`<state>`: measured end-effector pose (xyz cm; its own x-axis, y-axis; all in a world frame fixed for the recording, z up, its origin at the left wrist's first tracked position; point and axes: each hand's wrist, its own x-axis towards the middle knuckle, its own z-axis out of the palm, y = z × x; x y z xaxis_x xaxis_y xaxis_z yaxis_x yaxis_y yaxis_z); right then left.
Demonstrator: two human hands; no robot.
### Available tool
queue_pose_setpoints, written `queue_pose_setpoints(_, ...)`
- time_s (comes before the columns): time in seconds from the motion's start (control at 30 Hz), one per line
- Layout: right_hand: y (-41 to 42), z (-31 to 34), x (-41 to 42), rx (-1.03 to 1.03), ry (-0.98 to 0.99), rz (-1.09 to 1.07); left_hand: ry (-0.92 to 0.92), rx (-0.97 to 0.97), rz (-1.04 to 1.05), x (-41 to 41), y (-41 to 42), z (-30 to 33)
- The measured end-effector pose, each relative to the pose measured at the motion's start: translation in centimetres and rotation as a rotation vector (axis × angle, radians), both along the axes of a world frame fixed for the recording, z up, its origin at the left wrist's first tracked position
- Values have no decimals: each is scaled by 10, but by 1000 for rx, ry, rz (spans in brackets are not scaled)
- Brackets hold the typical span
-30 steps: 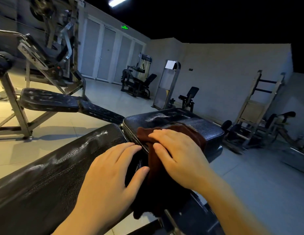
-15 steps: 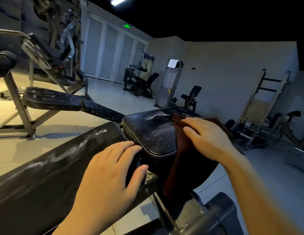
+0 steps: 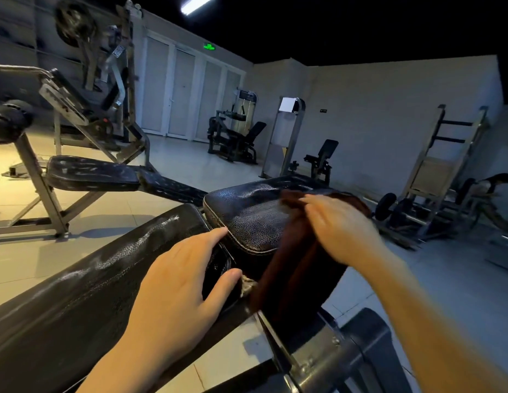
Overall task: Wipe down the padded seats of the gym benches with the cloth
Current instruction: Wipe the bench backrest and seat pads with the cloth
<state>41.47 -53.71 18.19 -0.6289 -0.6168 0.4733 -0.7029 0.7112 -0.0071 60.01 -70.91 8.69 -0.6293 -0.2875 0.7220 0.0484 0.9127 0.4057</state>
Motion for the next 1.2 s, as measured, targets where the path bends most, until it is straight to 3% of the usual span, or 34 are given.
queue_pose_setpoints(0.07,18,20,4,-76,-82,-152,-1,-8,-8,0,-1,0)
queue_pose_setpoints(0.17,13,22,10,-41,-41,-200,-3,-15,-5,-1,-1,-1)
queue_pose_setpoints(0.47,-46,-13,83,115,92,276,-4,59,-55,3,1,3)
queue_pose_setpoints(0.6,-31,-21,78,149,108,357,4,49,-63,3,0,2)
queue_pose_setpoints(0.7,-17,-17,62,74,92,260,17,38,-59,3,-1,0)
queue_pose_setpoints(0.87,26,7,10,-40,25,-90,36,-12,-48,3,0,-2)
queue_pose_setpoints(1.0,22,3,-2,-38,83,-193,63,-17,-47,2,-1,-1)
queue_pose_setpoints(1.2,-14,-15,41,-117,75,151,43,-18,-71,2,-2,-1)
